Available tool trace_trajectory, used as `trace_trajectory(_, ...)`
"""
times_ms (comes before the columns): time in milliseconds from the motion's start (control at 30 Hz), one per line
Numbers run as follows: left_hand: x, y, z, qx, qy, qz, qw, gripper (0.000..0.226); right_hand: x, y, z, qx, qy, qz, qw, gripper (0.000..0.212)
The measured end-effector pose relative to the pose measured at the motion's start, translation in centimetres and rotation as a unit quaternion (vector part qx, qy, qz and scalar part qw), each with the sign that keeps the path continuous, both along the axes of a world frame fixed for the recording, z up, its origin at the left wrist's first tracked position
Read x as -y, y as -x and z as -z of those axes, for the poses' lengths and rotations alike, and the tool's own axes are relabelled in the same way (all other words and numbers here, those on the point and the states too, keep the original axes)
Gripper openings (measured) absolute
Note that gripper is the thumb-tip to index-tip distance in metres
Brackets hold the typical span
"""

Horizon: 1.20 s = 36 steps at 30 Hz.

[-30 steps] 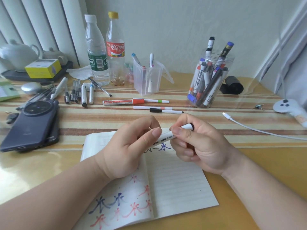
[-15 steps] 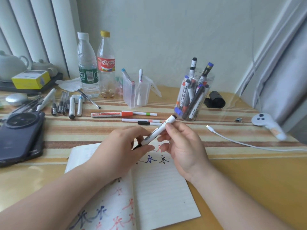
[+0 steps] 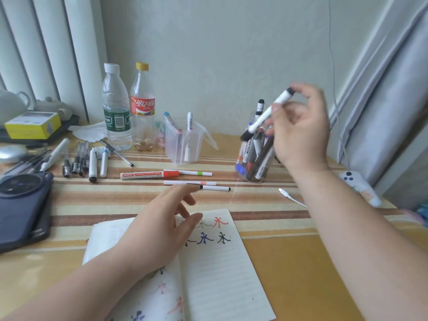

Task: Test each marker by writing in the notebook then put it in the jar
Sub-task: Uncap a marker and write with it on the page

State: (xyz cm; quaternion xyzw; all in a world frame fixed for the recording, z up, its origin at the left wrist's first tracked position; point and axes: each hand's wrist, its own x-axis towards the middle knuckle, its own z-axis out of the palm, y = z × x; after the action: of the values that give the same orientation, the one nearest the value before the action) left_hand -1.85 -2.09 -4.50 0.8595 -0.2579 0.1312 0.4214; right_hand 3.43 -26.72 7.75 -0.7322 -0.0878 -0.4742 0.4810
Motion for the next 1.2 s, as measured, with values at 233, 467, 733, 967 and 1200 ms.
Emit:
trace_trajectory(233,0.1,-0.6,0.4,0.003,-0.028,-0.005,1.000,0.028,3.7,-6.4,-0.9,0.046,0.059,0.151,0.986,0.021)
trace_trajectory(467,0.1,-0.7,0.5,-0.004,-0.026,0.002,1.000,0.020,4.3,-7.6,1.4,-0.229,0.215,0.277,0.908,0.034)
trace_trajectory(733,0.1,-0.5,0.3,-0.010,-0.036,0.000,0.999,0.018,3.6,-6.8,1.2,-0.303,0.292,0.250,0.872,0.040)
trace_trajectory(967,0.0,-0.5,0.1,-0.007,-0.028,0.001,1.000,0.015,-2.2,-1.3,5.8,-0.071,0.292,0.110,0.948,0.012)
trace_trajectory(1200,-0.2,-0.5,0.0,-0.008,-0.031,-0.011,0.999,0.012,-6.1,-1.9,9.5,-0.413,0.399,0.013,0.819,0.027)
